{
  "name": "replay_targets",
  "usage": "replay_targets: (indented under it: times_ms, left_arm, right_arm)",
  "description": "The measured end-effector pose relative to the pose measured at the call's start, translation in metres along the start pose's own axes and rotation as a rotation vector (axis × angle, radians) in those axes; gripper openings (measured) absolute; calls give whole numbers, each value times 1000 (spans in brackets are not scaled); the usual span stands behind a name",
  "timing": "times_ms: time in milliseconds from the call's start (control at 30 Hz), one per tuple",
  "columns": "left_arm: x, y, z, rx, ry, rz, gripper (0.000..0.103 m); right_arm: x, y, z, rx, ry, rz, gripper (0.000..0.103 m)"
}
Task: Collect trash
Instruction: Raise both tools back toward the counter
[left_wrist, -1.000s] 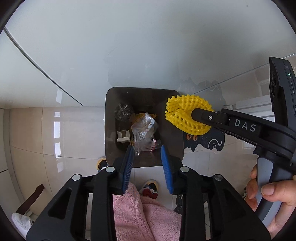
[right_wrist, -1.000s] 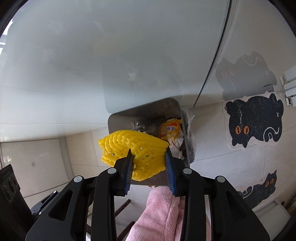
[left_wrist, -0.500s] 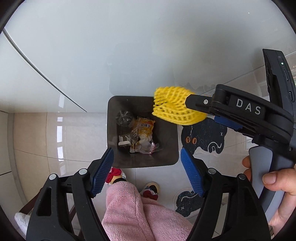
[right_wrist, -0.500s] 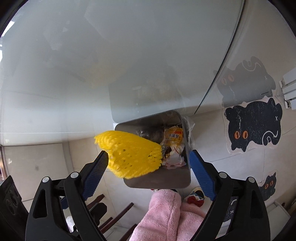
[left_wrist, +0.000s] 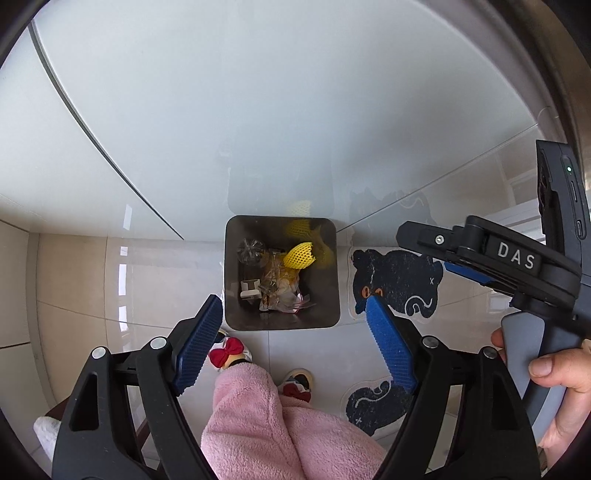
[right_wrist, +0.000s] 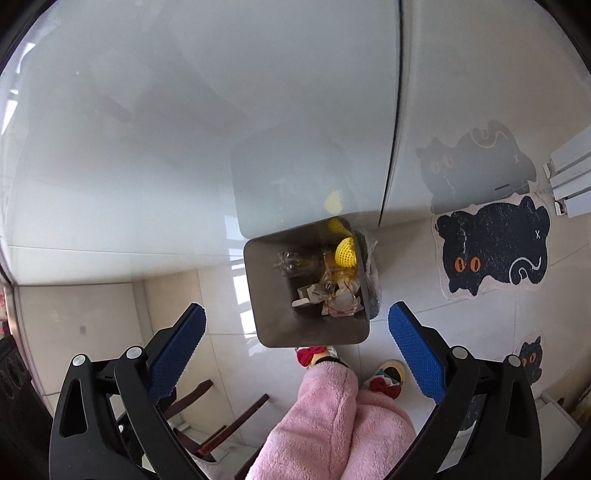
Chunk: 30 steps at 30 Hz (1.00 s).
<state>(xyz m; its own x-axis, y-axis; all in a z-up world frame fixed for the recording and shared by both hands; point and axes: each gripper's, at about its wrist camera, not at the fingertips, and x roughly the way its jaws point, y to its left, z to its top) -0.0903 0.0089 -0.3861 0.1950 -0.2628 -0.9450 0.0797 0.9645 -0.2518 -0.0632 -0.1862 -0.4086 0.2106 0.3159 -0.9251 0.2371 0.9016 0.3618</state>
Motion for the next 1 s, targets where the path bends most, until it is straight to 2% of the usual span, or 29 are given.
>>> replay_targets:
  times_ms: [233, 433, 600, 800, 1000]
  left_arm:
    - [-75, -13, 7, 50, -110, 3, 91]
    - [-139, -26, 31, 88, -234, -26, 94]
    - [-187, -38, 63, 110, -350, -52, 94]
    - [-209, -52, 109, 145, -429, -63, 94]
    - [-220, -56, 146, 171, -458, -62, 94]
  right_arm:
    - [-92, 6, -12, -55, -105, 37, 100]
    - [-171, 7, -7, -85, -248, 71, 100]
    - [-224, 13, 19, -103, -386, 100, 100]
    - [-251, 30, 64, -134, -487, 76, 100]
    - [-258, 39, 107, -127, -543, 35, 100]
